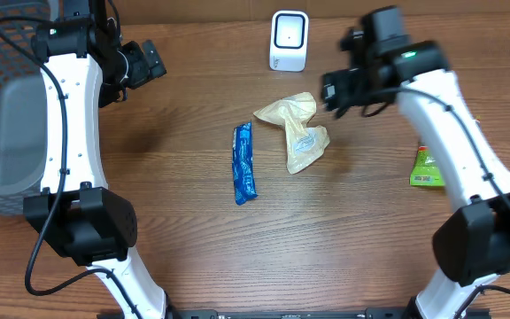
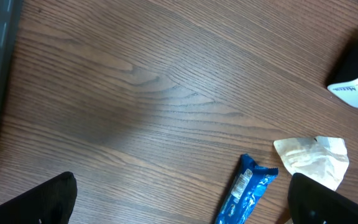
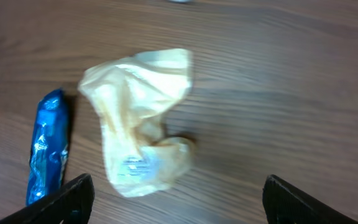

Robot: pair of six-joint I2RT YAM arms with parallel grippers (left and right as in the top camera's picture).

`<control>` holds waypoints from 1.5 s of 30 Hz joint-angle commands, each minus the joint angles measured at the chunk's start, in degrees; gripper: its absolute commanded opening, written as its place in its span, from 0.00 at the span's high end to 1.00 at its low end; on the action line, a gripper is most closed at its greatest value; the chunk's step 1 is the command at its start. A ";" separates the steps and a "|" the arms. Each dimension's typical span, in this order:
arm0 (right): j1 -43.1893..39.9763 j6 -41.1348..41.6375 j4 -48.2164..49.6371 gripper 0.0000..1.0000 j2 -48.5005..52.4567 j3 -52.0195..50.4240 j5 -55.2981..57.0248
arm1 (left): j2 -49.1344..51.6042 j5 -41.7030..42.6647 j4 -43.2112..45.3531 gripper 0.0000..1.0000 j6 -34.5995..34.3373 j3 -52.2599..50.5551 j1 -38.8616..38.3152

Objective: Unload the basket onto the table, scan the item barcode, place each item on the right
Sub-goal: 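Move the right gripper to the beige paper bag and grasp it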

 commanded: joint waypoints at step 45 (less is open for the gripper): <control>17.09 -2.73 0.70 0.96 18.43 1.33 17.66 | 0.20 0.20 0.17 0.00 1.29 -0.20 -0.15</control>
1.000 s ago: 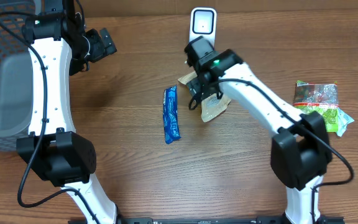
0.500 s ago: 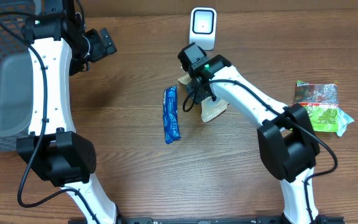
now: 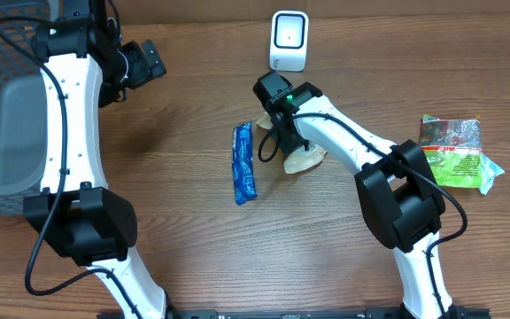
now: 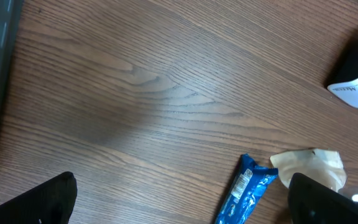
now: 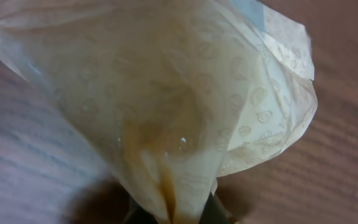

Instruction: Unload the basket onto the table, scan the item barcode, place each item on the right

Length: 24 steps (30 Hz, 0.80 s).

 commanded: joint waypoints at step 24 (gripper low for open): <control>-25.68 -5.01 -13.55 0.96 -14.03 12.72 -95.51 | 0.20 0.22 0.17 0.00 1.27 -0.20 -0.17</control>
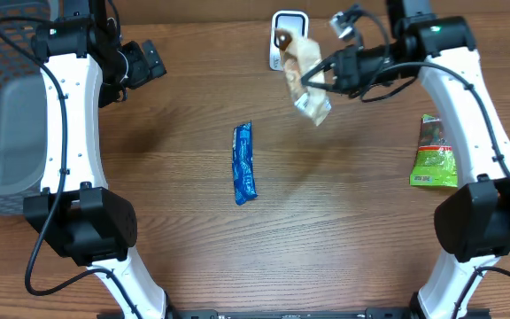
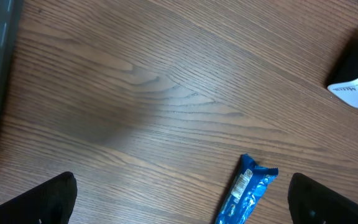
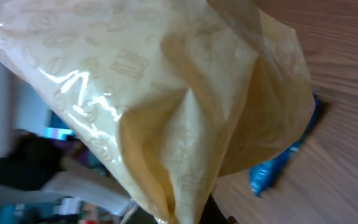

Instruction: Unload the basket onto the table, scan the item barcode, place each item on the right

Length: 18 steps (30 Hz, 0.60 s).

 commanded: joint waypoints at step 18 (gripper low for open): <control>-0.33 20.48 0.55 0.96 -0.24 0.63 -22.25 | 0.20 0.22 0.15 0.00 1.27 -0.20 -0.17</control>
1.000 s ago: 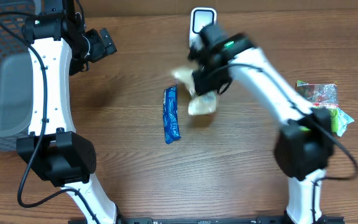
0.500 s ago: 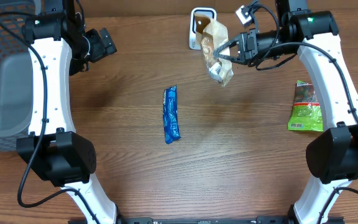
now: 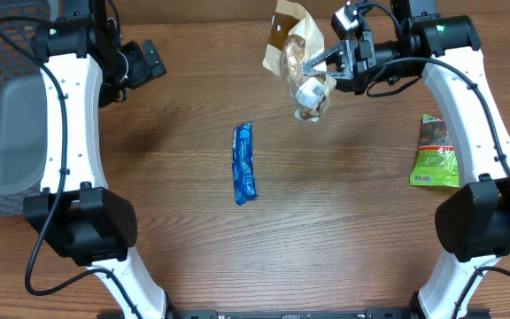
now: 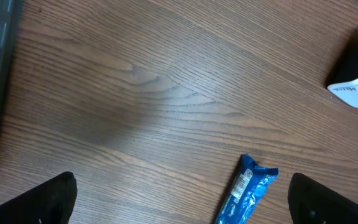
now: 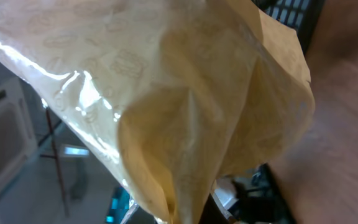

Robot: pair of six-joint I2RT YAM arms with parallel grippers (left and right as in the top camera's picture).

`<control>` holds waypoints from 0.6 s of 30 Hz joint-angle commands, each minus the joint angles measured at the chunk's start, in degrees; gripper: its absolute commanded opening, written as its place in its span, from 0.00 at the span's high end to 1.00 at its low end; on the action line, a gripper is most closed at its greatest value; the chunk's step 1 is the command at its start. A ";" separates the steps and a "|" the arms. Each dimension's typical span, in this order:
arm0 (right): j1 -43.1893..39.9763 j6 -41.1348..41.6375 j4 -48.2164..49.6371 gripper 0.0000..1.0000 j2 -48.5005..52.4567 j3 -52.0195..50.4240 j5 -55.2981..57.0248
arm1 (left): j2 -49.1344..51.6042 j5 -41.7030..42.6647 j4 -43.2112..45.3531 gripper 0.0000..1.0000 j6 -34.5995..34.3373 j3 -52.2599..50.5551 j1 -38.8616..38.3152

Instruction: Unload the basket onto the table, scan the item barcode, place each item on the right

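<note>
A crumpled tan pastry bag (image 3: 296, 55) with a white label hangs above the table's far edge, and my right gripper (image 3: 333, 69) is shut on it. In the right wrist view the bag (image 5: 166, 106) fills the frame above that gripper (image 5: 188, 214). In the overhead view the bag hides the white scanner, whose corner shows in the left wrist view. My left gripper (image 3: 149, 60) stands open at the far left, holding nothing; in its own view the left gripper (image 4: 182, 199) is above bare wood.
A blue snack bar (image 3: 244, 163) lies mid-table, also seen as the blue bar (image 4: 246, 194). A green packet (image 3: 436, 165) lies at the right. A grey basket stands along the left edge.
My right gripper has tilted and moved the bag a little farther back, so it now covers the scanner from above. The right wrist view now faces the room. The left arm has not moved.
My right gripper was open above the bag, which lay on the table beside the blue bar. Then it was down on the bag and shut on it. Then the bag hung in the air next to the scanner, and now in front of it.
</note>
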 commanded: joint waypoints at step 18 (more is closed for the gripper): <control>0.17 16.31 10.34 0.96 -4.94 0.79 -2.67 | 0.20 0.22 0.17 0.00 1.29 -0.20 -0.17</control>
